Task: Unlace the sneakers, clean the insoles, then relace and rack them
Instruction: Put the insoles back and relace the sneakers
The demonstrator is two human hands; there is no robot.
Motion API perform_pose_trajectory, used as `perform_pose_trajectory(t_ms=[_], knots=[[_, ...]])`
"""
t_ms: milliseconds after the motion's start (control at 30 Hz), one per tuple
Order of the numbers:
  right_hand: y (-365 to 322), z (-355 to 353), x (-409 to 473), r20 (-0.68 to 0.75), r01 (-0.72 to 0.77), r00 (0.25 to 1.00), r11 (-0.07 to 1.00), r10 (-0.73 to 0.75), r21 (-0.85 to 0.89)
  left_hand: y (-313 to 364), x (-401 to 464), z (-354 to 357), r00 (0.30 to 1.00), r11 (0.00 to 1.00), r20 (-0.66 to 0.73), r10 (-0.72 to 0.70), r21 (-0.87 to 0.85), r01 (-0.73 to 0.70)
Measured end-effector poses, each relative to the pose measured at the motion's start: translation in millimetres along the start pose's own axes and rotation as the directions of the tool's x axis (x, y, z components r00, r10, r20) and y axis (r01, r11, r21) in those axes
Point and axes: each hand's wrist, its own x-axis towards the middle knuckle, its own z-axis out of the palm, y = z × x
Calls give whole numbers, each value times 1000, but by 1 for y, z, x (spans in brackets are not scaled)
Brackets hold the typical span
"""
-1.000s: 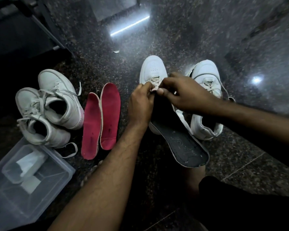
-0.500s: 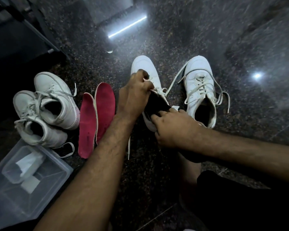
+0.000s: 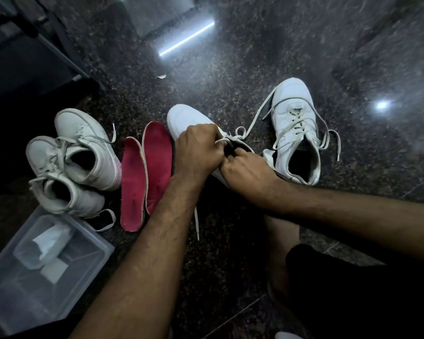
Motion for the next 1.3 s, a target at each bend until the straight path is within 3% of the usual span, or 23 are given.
perform_pose_trajectory(t_ms=[333, 467, 533, 633, 833, 1100, 1300], knots=[[17, -23, 4, 173, 92, 978, 987, -113, 128, -10, -6, -4, 1000, 998, 0, -3, -68, 3], [33, -44, -40, 504, 246, 844, 967, -182, -63, -14, -3, -1, 998, 998, -3, 58, -37, -58], [40, -45, -62, 475, 259, 857, 964, -199, -63, -13, -3, 1, 996, 996, -5, 86, -21, -86], [47, -31, -69, 289, 249, 931, 967, -224, -53, -12, -2, 0, 998, 998, 6, 63, -12, -62], [42, -10, -53, 108, 257, 961, 966, -253, -19, -6, 0, -5, 999, 1000, 43, -22, 7, 22], [48, -11, -28, 189, 186, 968, 977, -163, -108, -2, 0, -2, 999, 997, 48, 1, 83, -5], [35, -9, 6, 213, 256, 950, 960, -227, -118, -1, -1, -1, 999, 998, 44, 1, 67, -4]])
